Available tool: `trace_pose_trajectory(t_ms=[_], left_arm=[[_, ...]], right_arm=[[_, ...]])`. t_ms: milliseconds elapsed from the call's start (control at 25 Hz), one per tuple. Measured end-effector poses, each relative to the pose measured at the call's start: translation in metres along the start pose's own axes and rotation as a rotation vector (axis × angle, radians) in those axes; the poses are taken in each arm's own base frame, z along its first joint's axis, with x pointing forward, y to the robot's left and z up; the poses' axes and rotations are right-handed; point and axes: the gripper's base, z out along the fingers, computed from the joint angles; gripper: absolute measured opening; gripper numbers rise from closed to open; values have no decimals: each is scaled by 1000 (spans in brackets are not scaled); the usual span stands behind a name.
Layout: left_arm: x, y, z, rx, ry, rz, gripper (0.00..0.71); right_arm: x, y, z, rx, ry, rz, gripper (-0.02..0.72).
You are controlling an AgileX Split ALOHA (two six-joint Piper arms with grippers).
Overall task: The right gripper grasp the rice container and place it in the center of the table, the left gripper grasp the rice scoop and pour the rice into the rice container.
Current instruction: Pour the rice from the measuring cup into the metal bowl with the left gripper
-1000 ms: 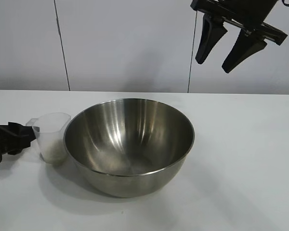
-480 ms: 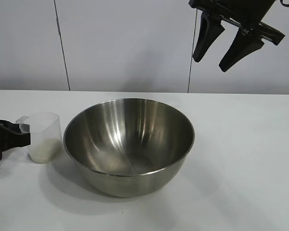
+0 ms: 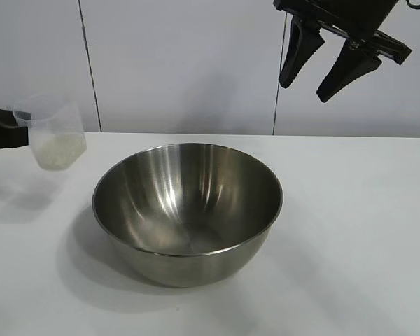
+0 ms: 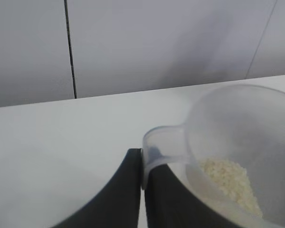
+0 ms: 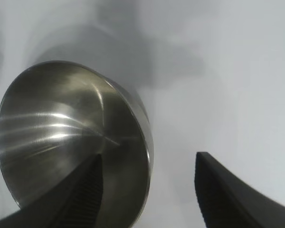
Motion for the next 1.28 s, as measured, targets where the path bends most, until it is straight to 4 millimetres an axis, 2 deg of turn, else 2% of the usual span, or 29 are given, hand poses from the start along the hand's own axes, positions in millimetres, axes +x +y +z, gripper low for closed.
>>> trace_pose_trajectory(t_ms=[80, 200, 320, 440, 560, 720, 840, 920, 1040, 1280], left_arm=[[-18, -12, -6, 19, 8, 42, 9], [-43, -42, -11, 91, -15, 93, 9], [-55, -73, -11, 184, -23, 123, 9], [-55, -96, -6, 253, 4, 179, 9], [-49, -105, 3, 286, 16, 299, 9], [-43, -104, 17, 262, 27, 471, 9], [-46, -105, 25, 204, 14, 585, 9], [-52, -114, 27, 176, -12, 662, 9], [-62, -130, 28, 142, -54, 856, 9], [-70, -149, 27, 61, -105, 1398, 9]], right_arm=[[0, 0, 0, -1, -1, 0, 399], [0, 0, 0, -1, -3, 0, 399], [-1, 0, 0, 0, -10, 0, 399], [-1, 0, 0, 0, -10, 0, 399], [-1, 0, 0, 0, -13, 0, 399], [-1, 0, 0, 0, -15, 0, 399], [-2, 0, 0, 0, -17, 0, 399], [-2, 0, 0, 0, -17, 0, 399], [-2, 0, 0, 0, -20, 0, 399], [-2, 0, 0, 1, -26, 0, 399]])
